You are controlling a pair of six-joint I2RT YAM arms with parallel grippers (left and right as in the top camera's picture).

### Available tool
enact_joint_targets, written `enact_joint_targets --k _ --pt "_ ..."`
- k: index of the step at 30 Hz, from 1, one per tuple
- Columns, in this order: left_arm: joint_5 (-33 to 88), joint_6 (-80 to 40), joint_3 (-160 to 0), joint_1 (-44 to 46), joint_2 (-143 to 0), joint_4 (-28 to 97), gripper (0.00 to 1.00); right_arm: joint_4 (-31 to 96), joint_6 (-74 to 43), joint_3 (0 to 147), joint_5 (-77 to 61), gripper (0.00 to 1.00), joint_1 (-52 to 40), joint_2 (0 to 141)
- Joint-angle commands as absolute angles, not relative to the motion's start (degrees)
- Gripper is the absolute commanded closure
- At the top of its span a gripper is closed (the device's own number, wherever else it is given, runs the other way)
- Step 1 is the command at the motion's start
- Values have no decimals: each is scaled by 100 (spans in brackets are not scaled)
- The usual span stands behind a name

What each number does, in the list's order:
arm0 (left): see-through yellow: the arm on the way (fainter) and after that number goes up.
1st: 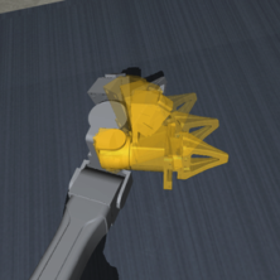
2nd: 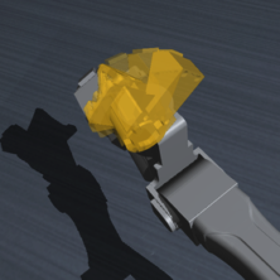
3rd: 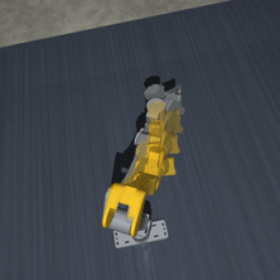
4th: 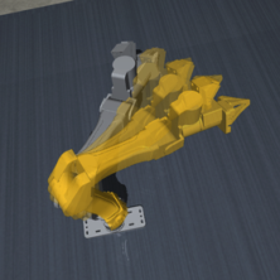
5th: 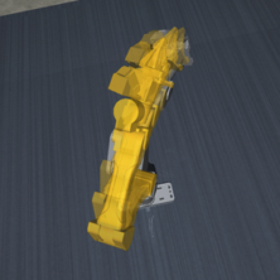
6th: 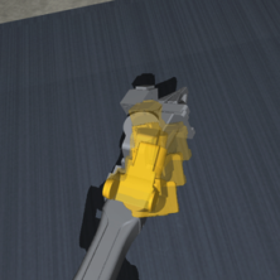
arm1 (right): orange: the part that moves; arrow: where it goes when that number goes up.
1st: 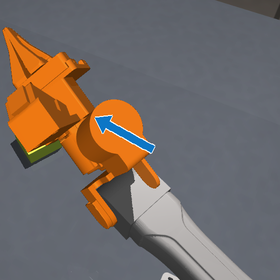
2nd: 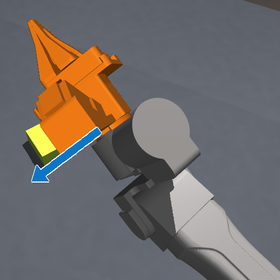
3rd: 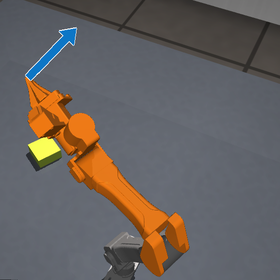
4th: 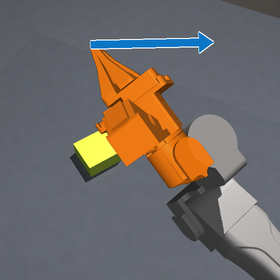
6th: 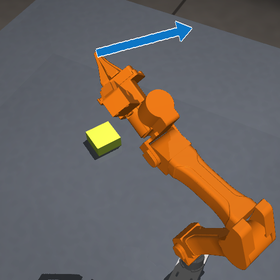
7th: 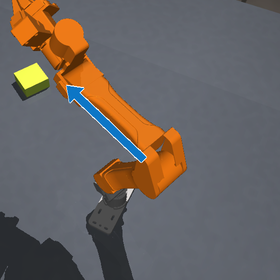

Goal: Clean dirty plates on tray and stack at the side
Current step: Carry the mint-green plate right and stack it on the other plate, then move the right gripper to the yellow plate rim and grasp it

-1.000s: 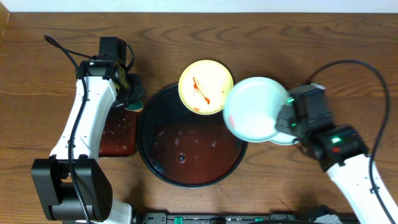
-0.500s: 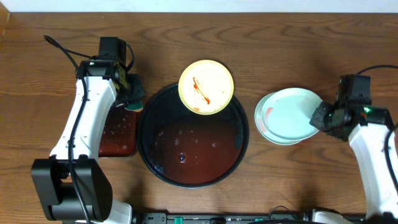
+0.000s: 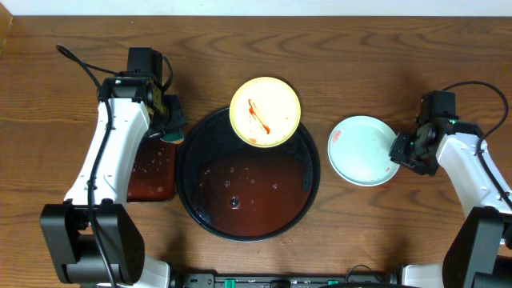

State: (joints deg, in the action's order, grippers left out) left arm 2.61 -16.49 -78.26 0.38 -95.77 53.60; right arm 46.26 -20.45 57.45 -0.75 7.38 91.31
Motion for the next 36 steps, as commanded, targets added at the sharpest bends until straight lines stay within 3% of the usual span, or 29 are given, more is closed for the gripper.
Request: enact_joint_targets --k 1,7,17,26,36 --pt "187 -1660 -7883 12 -9474 5367 92 4628 -1702 6038 -755 61 729 8973" --pt "187 -1658 -7883 12 -9474 5367 93 4379 -993 6628 -2257 56 115 8921" --pt "189 -1660 -7881 12 -9474 5367 93 2762 -963 7159 -1181 48 -1594 9638" --pt "187 -1660 -7881 12 -9474 5369 92 3024 -449 8864 -1485 47 -1704 11459" --pt "187 -1660 -7881 12 -9474 5367 93 3118 -263 9109 -1957 49 -1754 12250"
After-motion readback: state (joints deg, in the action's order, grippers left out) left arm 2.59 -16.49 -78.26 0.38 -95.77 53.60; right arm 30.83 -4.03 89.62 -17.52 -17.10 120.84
